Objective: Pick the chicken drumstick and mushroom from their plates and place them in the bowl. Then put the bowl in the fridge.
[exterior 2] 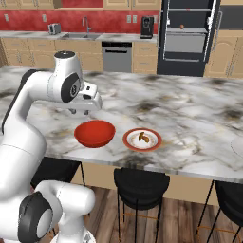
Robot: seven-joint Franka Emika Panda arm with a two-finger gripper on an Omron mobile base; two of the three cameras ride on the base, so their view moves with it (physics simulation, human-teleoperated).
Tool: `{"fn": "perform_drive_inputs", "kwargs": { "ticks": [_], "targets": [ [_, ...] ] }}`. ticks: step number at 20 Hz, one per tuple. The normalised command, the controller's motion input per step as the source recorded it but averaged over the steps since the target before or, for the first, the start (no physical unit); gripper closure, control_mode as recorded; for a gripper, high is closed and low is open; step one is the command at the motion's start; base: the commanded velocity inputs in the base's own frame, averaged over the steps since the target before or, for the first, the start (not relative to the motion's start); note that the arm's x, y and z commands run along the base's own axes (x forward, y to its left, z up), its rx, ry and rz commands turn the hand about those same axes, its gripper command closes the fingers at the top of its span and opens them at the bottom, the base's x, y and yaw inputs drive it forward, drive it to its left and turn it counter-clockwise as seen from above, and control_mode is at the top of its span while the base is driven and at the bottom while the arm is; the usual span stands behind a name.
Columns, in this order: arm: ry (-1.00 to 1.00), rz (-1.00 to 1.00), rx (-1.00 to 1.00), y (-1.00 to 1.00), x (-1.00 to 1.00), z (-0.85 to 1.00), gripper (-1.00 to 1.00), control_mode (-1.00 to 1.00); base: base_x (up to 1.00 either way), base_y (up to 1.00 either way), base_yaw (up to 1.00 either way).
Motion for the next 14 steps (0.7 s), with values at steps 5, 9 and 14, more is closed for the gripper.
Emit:
{"fn": "perform_drive_inputs", "kwargs": {
  "ticks": [5, 9, 14],
  "targets": [
    [0.00, 0.00, -0.02, -0.01, -0.01, -0.02, -1.00, -1.00, 0.00, 0.00, 0.00],
    [-0.08, 0.13, 0.04, -0.37, -0.04, -0.07, -1.00, -1.00, 0.00, 0.00, 0.00],
    [-0.04, 0.16, 0.01, -0.49, -0.10, -0.05, -1.00, -1.00, 0.00, 0.00, 0.00]
  ]
}}
